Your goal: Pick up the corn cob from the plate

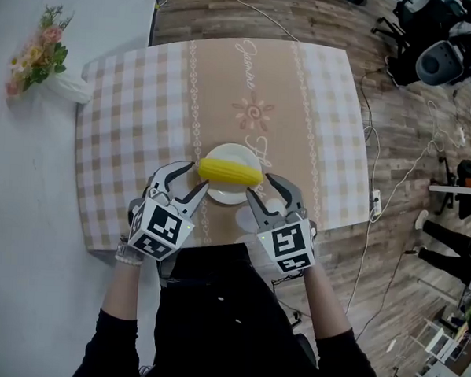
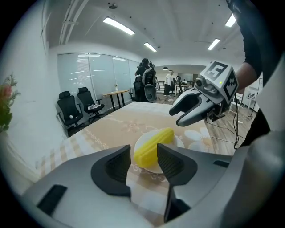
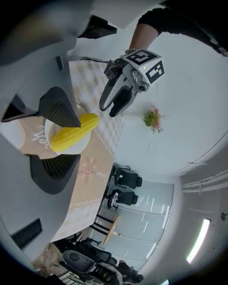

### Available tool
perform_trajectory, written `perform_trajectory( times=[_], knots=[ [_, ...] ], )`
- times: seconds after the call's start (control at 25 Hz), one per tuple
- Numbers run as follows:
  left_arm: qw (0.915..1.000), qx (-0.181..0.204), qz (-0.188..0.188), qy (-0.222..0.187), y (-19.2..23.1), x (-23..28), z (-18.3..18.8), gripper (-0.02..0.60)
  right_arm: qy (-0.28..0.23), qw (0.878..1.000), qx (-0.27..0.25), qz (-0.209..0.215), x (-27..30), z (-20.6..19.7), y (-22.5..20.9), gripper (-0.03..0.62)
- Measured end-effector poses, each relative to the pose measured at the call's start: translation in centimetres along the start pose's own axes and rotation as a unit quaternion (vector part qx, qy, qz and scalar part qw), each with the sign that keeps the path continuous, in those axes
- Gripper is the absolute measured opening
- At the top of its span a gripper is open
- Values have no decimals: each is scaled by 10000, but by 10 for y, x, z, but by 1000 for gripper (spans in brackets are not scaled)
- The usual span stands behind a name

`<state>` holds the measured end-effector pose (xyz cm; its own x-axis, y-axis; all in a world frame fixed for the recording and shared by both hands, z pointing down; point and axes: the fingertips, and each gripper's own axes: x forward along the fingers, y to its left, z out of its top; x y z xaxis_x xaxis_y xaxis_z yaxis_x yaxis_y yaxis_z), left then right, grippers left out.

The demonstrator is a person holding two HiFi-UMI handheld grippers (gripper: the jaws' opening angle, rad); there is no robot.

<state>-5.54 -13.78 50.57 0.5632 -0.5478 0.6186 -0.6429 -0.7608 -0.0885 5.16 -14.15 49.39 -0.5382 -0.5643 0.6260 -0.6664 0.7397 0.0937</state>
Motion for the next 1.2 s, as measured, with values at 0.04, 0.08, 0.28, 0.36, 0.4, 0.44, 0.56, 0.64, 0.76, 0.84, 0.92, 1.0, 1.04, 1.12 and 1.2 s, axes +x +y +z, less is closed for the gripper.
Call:
perform_trajectory(
  times=[0.04, 0.08, 0.28, 0.36, 0.4, 0.44, 0.56, 0.64, 0.76, 0.84, 0.92, 1.0, 1.04, 1.12, 1.2],
  knots=[
    [9999, 81, -53, 45, -1, 3, -3, 182, 45, 10000, -53, 25, 3, -3, -1, 206],
    [9998, 151, -100, 88, -2, 6, -7, 187, 90, 9999, -120, 39, 6, -6, -2, 209],
    [9982, 414, -287, 330, -3, 22, -21, 208, 386, 9984, -358, 186, 17, -22, -3, 218],
    [9980, 330, -392, 377, -4, 27, -25, 228, 467, 9979, -387, 234, 22, -28, -4, 221],
    [9978, 271, -459, 392, -4, 30, -27, 243, 501, 9976, -395, 260, 25, -30, -4, 222],
    [9975, 234, -526, 416, -5, 32, -28, 257, 537, 9973, -407, 286, 27, -33, -3, 225],
    [9958, 343, -655, 539, -6, 40, -34, 276, 623, 9964, -455, 365, 33, -38, -2, 233],
    [9949, 442, -682, 591, -6, 45, -38, 278, 653, 9960, -462, 388, 36, -41, -2, 235],
    [9944, 452, -731, 617, -5, 50, -42, 278, 692, 9958, -469, 380, 39, -45, -3, 236],
    [9939, 448, -773, 642, -6, 52, -44, 278, 718, 9956, -465, 392, 41, -47, -4, 236],
    [9937, 448, -804, 636, -6, 54, -44, 278, 745, 9952, -473, 428, 43, -49, -3, 236],
    [9937, 449, -826, 614, -7, 56, -43, 278, 772, 9948, -489, 459, 45, -51, -2, 236],
    [9935, 464, -838, 613, -7, 57, -43, 278, 780, 9947, -485, 469, 46, -52, -2, 236],
    [9926, 518, -880, 658, -8, 59, -45, 278, 788, 9946, -465, 481, 48, -52, -1, 236],
    [9918, 563, -898, 716, -9, 61, -47, 278, 790, 9947, -465, 472, 49, -53, -1, 236]
  ],
)
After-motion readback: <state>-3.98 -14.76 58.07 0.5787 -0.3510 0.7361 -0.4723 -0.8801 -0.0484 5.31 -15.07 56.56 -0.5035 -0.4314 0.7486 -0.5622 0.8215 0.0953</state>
